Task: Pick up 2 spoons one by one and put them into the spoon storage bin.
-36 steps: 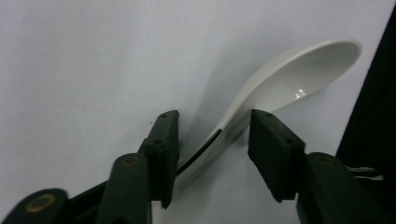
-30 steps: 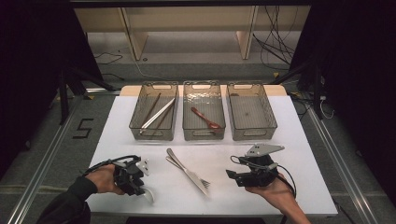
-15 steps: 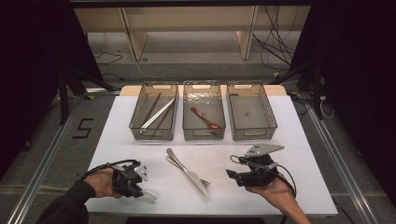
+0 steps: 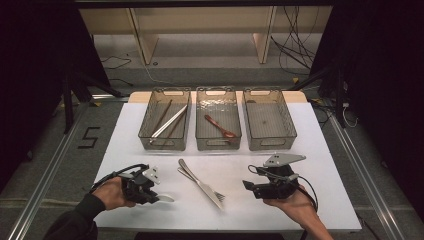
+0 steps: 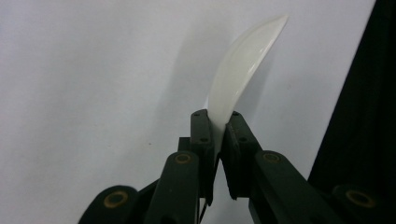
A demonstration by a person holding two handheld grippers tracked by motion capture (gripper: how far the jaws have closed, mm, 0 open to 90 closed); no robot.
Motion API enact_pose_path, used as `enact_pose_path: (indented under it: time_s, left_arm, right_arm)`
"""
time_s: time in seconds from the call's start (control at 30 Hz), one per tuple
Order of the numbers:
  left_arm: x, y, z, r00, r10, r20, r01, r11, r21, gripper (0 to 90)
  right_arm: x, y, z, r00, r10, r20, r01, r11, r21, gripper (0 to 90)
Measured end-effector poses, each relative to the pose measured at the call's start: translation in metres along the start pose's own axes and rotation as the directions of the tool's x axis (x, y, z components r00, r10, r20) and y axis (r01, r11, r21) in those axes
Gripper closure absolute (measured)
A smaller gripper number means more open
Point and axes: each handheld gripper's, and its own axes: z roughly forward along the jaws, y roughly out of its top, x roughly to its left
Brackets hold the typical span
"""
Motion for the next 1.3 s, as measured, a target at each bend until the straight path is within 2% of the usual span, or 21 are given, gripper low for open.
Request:
enact_pose_path:
  time_s: [0.13, 0.2, 0.33, 0.4, 0.5, 0.53, 0.6, 0.77, 0.8, 0.83, 0.9, 0.93, 0.97, 1.0, 1.07, 1.17, 1.3]
  left_arm:
    - [0.002, 0.005, -0.005, 0.9986, -0.052, -0.010, 0.052, 0.9982, -0.030, 83.6]
    - [0.004, 0.007, -0.008, 0.9956, -0.092, -0.019, 0.090, 0.9939, -0.063, 83.6]
    - [0.007, 0.012, -0.014, 0.9875, -0.157, -0.017, 0.153, 0.9799, -0.127, 83.6]
    - [0.010, 0.014, -0.016, 0.9820, -0.189, -0.012, 0.184, 0.9691, -0.164, 83.6]
    - [0.015, 0.019, -0.020, 0.9687, -0.248, -0.013, 0.239, 0.9451, -0.223, 83.6]
    - [0.016, 0.020, -0.022, 0.9669, -0.255, -0.009, 0.246, 0.9397, -0.238, 83.6]
    - [0.022, 0.023, -0.026, 0.9569, -0.290, 0.007, 0.281, 0.9203, -0.272, 83.6]
    - [0.029, 0.036, -0.031, 0.9539, -0.300, 0.001, 0.286, 0.9073, -0.309, 83.6]
    - [0.031, 0.039, -0.031, 0.9551, -0.296, -0.009, 0.279, 0.9101, -0.306, 83.6]
    - [0.032, 0.043, -0.032, 0.9550, -0.296, -0.014, 0.278, 0.9099, -0.308, 83.6]
    - [0.034, 0.049, -0.032, 0.9520, -0.306, -0.016, 0.284, 0.9020, -0.325, 83.6]
    - [0.036, 0.051, -0.033, 0.9522, -0.304, -0.025, 0.280, 0.9031, -0.325, 83.6]
    - [0.037, 0.054, -0.034, 0.9505, -0.310, -0.026, 0.284, 0.8994, -0.332, 83.6]
    - [0.039, 0.057, -0.035, 0.9514, -0.307, -0.025, 0.282, 0.8999, -0.333, 83.6]
    - [0.042, 0.064, -0.038, 0.9456, -0.325, -0.017, 0.298, 0.8861, -0.355, 83.6]
    - [0.046, 0.077, -0.041, 0.9458, -0.324, -0.022, 0.293, 0.8803, -0.373, 83.6]
    - [0.052, 0.095, -0.041, 0.9402, -0.340, -0.015, 0.306, 0.8639, -0.400, 83.6]
  right_arm:
    - [0.000, 0.000, 0.000, 1.0000, 0.001, 0.000, -0.001, 1.000, 0.000, 35.2]
    - [0.000, 0.000, 0.000, 1.0000, 0.000, 0.000, 0.000, 1.000, -0.004, 35.1]
    - [0.000, 0.000, -0.001, 1.0000, 0.005, 0.003, -0.005, 1.000, -0.013, 34.4]
    - [-0.001, 0.000, -0.001, 1.0000, 0.009, 0.004, -0.009, 1.000, -0.022, 33.9]
    - [-0.001, 0.000, -0.002, 0.9999, 0.016, 0.007, -0.015, 0.999, -0.031, 33.0]
    - [-0.001, 0.000, -0.002, 0.9998, 0.019, 0.008, -0.019, 0.999, -0.033, 32.6]
    - [-0.002, 0.000, -0.002, 0.9997, 0.023, 0.011, -0.023, 0.999, -0.040, 31.9]
    - [-0.003, 0.000, -0.002, 0.9994, 0.033, 0.014, -0.032, 0.998, -0.045, 30.3]
    - [-0.004, 0.000, -0.002, 0.9993, 0.034, 0.014, -0.033, 0.999, -0.044, 30.3]
    - [-0.004, 0.000, -0.001, 0.9993, 0.034, 0.014, -0.033, 0.999, -0.043, 30.3]
    - [-0.004, 0.000, -0.001, 0.9994, 0.031, 0.014, -0.031, 0.999, -0.042, 30.3]
    - [-0.004, 0.000, -0.001, 0.9994, 0.031, 0.014, -0.031, 0.999, -0.041, 30.3]
    - [-0.003, -0.001, -0.001, 0.9994, 0.031, 0.013, -0.031, 0.999, -0.041, 30.3]
    - [-0.003, -0.001, -0.001, 0.9995, 0.030, 0.011, -0.030, 0.999, -0.041, 30.3]
    - [-0.003, 0.000, -0.001, 0.9995, 0.029, 0.011, -0.029, 0.999, -0.041, 30.3]
    - [-0.003, 0.000, 0.000, 0.9995, 0.029, 0.009, -0.028, 0.999, -0.041, 30.3]
    - [-0.003, 0.000, 0.002, 0.9997, 0.021, 0.009, -0.021, 0.999, -0.033, 30.3]
